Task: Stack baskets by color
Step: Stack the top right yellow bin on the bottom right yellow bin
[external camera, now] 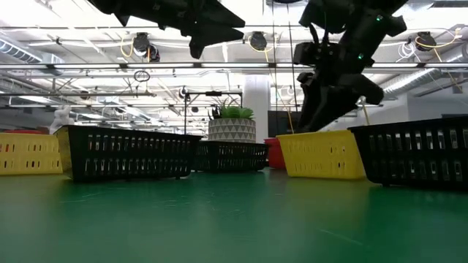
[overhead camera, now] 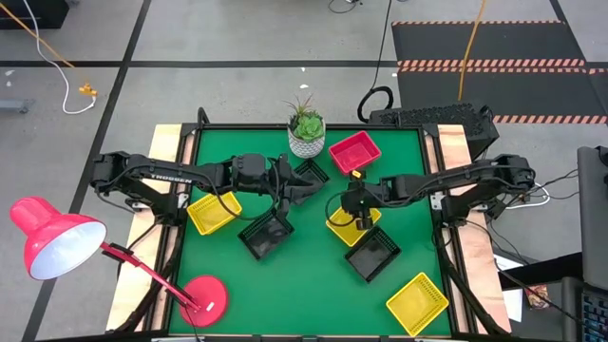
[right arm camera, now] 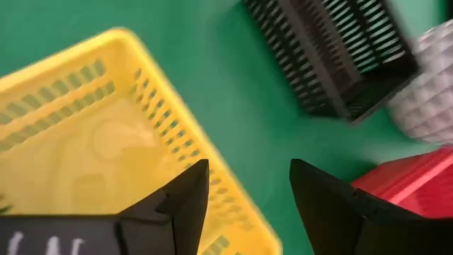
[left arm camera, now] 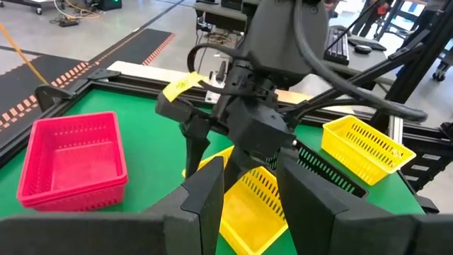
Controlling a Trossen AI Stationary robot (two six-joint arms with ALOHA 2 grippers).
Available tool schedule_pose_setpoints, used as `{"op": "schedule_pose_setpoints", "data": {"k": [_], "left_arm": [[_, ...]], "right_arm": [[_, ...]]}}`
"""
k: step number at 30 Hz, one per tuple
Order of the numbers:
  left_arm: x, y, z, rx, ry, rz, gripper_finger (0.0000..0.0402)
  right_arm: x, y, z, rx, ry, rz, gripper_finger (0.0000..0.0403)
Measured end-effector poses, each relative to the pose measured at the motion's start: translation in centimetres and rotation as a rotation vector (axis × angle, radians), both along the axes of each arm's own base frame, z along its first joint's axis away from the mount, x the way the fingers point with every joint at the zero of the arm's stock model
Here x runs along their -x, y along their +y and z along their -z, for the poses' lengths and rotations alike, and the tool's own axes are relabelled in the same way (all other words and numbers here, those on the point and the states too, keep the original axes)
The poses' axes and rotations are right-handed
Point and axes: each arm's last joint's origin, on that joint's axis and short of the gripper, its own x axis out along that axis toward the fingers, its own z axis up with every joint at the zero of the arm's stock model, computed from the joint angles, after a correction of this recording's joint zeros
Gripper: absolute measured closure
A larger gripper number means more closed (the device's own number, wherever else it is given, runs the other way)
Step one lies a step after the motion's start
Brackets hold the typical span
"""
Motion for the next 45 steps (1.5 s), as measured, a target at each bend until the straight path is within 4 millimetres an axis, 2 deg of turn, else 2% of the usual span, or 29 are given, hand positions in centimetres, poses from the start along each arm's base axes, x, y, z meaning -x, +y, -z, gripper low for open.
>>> {"op": "schedule_pose_setpoints", "data": {"k": [8, 17, 22, 30, 35, 39, 45], "left_arm": [[0.1, 0.0, 0.2, -0.005, 0.023, 0.002, 0.027], [0.1, 0.1, 0.2, -0.002, 0.021, -0.001, 0.027], [0.1, 0.0, 0.3, -0.001, 0.031, -0.001, 0.027], [0.1, 0.0, 0.5, -0.001, 0.051, -0.007, 0.027], [0.1, 0.0, 0.4, 0.016, 0.042, -0.011, 0.027], [0.1, 0.1, 0.3, 0.006, 0.035, -0.01, 0.027], [0.1, 0.2, 0.3, 0.003, 0.035, -0.014, 0.027]], "right_arm": [[1.3, 0.1, 0.5, -0.055, 0.135, -0.017, 0.0211], [0.4, -0.2, 0.3, -0.042, 0.053, -0.007, 0.0211], [1.1, -0.2, 0.3, -0.054, 0.104, 0.014, 0.0211], [2.9, -0.1, -1.4, -0.114, 0.085, 0.112, 0.0211], [2.5, 1.3, -2.2, -0.218, -0.003, 0.022, 0.0211], [1.8, 2.3, -1.2, -0.217, 0.025, -0.014, 0.0211], [1.3, 2.0, 0.6, -0.211, 0.117, 0.011, 0.0211]]}}
